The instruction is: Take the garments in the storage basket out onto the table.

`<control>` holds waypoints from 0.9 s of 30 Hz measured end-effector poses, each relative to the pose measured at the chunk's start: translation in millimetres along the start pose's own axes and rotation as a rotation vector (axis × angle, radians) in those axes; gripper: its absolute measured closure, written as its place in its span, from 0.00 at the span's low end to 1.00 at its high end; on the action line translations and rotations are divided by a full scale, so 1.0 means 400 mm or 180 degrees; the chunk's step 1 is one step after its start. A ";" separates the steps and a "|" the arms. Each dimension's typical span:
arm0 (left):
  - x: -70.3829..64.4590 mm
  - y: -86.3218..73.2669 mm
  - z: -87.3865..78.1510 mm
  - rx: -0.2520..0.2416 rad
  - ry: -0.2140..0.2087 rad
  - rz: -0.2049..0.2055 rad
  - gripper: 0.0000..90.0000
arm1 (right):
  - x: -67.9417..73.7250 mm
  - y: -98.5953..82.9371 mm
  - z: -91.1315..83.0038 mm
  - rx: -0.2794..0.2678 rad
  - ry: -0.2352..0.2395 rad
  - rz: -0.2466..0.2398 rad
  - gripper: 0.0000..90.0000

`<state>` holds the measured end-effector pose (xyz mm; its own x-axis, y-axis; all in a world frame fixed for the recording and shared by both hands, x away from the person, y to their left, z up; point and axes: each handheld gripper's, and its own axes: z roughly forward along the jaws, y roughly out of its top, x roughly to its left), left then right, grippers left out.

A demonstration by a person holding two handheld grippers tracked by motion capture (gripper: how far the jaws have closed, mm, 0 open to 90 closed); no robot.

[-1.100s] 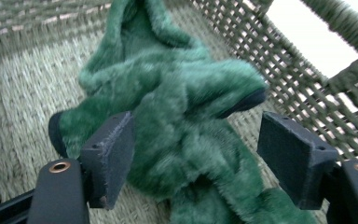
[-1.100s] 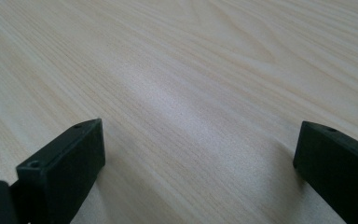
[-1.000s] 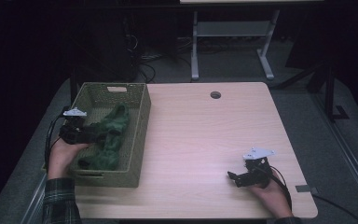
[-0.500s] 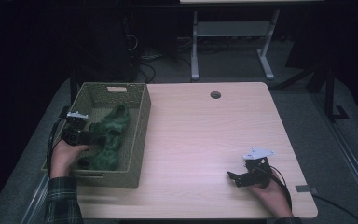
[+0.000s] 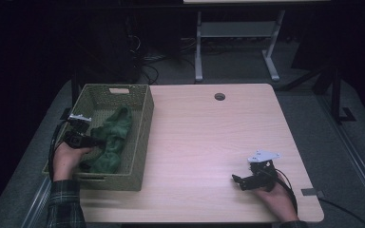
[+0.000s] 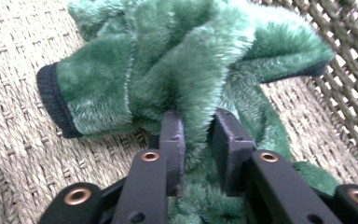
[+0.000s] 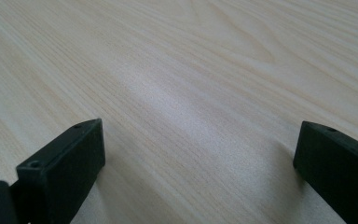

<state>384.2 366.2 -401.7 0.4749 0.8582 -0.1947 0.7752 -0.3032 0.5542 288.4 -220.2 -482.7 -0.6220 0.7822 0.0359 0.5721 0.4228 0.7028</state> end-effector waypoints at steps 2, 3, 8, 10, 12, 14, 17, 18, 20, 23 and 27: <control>-0.002 0.003 -0.009 -0.0065 -0.0026 0.0012 0.87 | 0.000 0.000 0.000 -0.0002 0.0001 0.0000 0.02; -0.006 0.005 -0.014 -0.0113 -0.0040 -0.0004 0.88 | 0.000 0.000 0.000 -0.0002 0.0000 -0.0001 0.02; -0.014 0.011 -0.036 -0.0237 -0.0038 0.0013 0.90 | 0.000 0.000 0.000 -0.0002 0.0001 -0.0001 0.02; -0.019 0.014 -0.045 -0.0301 -0.0036 -0.0005 0.91 | 0.000 0.000 0.000 -0.0002 0.0001 0.0000 0.02; -0.023 0.017 -0.054 -0.0368 -0.0048 -0.0011 0.91 | 0.000 0.000 0.000 -0.0003 0.0001 -0.0001 0.02; -0.028 0.020 -0.065 -0.0434 -0.0064 -0.0006 0.92 | 0.000 0.000 0.000 -0.0003 0.0001 -0.0001 0.02; -0.039 0.026 -0.080 -0.0574 -0.0113 -0.0005 0.92 | 0.000 0.000 0.000 -0.0003 0.0001 -0.0001 0.02; -0.042 0.029 -0.086 -0.0613 -0.0118 0.0010 0.92 | 0.000 0.000 0.000 -0.0003 0.0001 -0.0001 0.02; -0.051 0.034 -0.098 -0.0710 -0.0150 0.0006 0.92 | 0.000 0.000 0.000 -0.0003 0.0001 -0.0001 0.02; -0.064 0.042 -0.115 -0.0789 -0.0155 0.0040 0.92 | 0.000 0.000 0.000 -0.0003 0.0000 -0.0001 0.02; -0.081 0.057 -0.140 -0.0882 -0.0144 0.0100 0.92 | 0.000 0.000 0.000 -0.0002 0.0002 0.0000 0.02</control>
<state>362.9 354.7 -337.4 0.5198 0.8290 -0.2063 0.6193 -0.1994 0.7594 288.5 -220.3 -482.7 -0.6223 0.7819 0.0363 0.5717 0.4224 0.7034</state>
